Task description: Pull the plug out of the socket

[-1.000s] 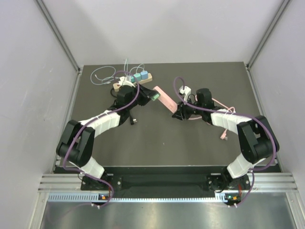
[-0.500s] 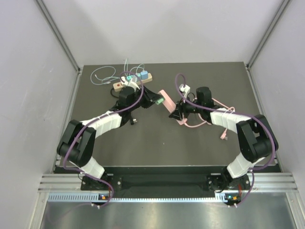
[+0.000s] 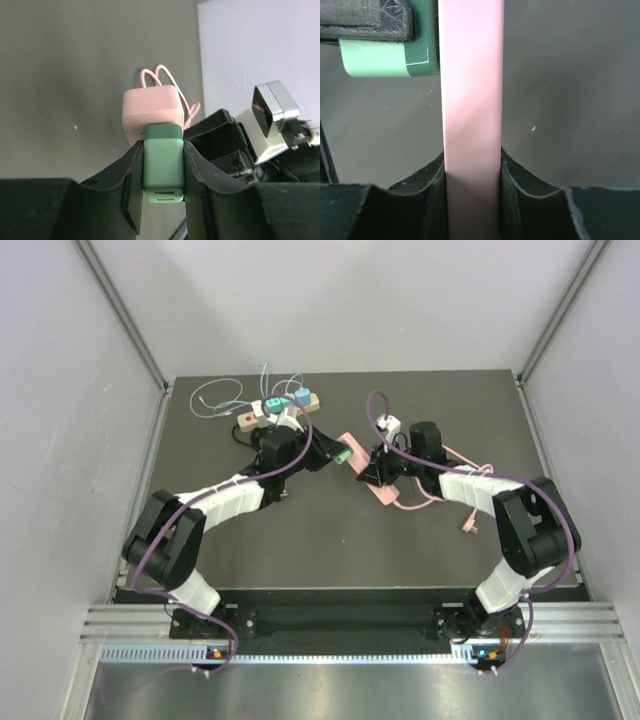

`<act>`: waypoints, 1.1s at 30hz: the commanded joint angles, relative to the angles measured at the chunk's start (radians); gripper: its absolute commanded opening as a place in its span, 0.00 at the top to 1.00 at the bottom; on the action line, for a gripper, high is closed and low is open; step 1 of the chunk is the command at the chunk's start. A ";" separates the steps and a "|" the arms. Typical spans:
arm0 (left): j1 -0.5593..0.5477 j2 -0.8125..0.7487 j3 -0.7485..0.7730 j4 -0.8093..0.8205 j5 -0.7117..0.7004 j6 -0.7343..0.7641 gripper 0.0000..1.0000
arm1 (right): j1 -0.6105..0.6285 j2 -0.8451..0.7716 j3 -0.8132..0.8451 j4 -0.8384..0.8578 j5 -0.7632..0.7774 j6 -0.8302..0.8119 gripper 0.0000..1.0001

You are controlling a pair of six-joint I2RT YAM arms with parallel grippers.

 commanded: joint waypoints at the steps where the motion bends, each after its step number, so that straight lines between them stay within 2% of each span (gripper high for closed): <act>1: -0.058 -0.078 0.052 -0.094 -0.154 0.011 1.00 | 0.008 -0.027 0.035 0.045 0.146 0.050 1.00; 4: -0.093 -0.080 0.079 -0.162 -0.247 0.002 1.00 | 0.010 -0.051 0.019 0.055 0.244 0.069 1.00; 9: -0.104 -0.066 0.108 -0.213 -0.234 -0.016 1.00 | 0.011 -0.085 0.003 0.061 0.347 0.043 1.00; 10: -0.104 -0.066 0.109 -0.210 -0.181 -0.003 1.00 | 0.010 -0.090 0.001 0.061 0.353 0.043 1.00; 15: -0.084 -0.078 0.073 -0.098 -0.012 0.034 1.00 | -0.006 -0.087 0.009 0.047 0.252 0.018 1.00; 18: -0.055 -0.092 0.061 -0.087 0.093 0.050 1.00 | -0.043 -0.088 -0.007 0.067 0.117 0.003 1.00; 22: -0.015 -0.127 0.046 -0.084 0.193 0.085 1.00 | -0.099 -0.091 -0.014 0.085 0.037 0.018 1.00; 27: 0.005 -0.161 0.023 -0.108 0.230 0.097 1.00 | -0.124 -0.097 -0.019 0.099 0.062 0.047 1.00; 33: 0.008 -0.201 0.013 -0.223 0.144 0.077 1.00 | -0.119 -0.119 -0.025 0.091 0.207 0.055 1.00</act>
